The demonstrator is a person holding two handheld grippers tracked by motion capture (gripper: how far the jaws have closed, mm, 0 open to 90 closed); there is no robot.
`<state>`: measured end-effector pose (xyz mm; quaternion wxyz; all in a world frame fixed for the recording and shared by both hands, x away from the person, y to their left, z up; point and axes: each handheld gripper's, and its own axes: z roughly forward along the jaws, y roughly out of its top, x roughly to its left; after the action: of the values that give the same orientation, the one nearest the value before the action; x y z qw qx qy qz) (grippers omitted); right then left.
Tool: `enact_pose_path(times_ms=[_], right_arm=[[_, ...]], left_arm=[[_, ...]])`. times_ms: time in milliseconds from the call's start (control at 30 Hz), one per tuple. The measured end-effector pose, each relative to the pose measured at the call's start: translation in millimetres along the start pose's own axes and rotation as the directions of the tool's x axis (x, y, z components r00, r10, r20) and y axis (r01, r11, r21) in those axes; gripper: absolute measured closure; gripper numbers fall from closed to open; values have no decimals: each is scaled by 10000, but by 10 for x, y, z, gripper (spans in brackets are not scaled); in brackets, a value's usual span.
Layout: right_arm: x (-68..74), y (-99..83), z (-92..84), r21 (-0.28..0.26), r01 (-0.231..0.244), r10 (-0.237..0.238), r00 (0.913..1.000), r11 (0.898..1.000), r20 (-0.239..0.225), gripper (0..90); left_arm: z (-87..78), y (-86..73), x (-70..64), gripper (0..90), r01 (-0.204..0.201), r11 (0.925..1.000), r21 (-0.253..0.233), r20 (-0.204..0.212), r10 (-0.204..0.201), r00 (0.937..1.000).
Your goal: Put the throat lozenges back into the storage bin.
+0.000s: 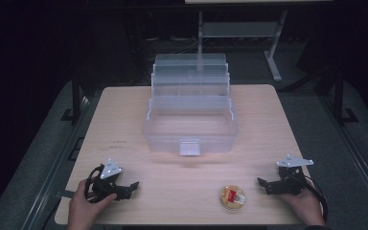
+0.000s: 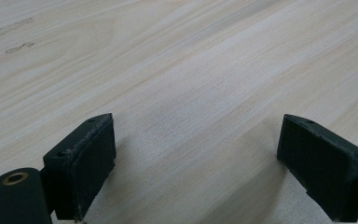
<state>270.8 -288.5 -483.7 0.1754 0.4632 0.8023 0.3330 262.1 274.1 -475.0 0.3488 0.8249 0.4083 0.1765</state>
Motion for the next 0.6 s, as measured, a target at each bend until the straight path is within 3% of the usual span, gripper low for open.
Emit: enact_pose_path(times_ms=[167, 367, 600], right_arm=[[-1, 4, -1, 39, 7, -7, 10000, 10000, -14, 0], [-12, 47, -23, 611, -27, 27, 10000, 9981, 1, 0], [-39, 85, -110, 790, -58, 83, 9995, 9969, -310, 47]], left_arm=[[0, 0, 0, 106, 1, 10000, -2, 0, -1, 10000], [0, 0, 0, 106, 6, 10000, 0, 3, -6, 10000], [0, 0, 0, 106, 3, 10000, -1, 3, -3, 10000]])
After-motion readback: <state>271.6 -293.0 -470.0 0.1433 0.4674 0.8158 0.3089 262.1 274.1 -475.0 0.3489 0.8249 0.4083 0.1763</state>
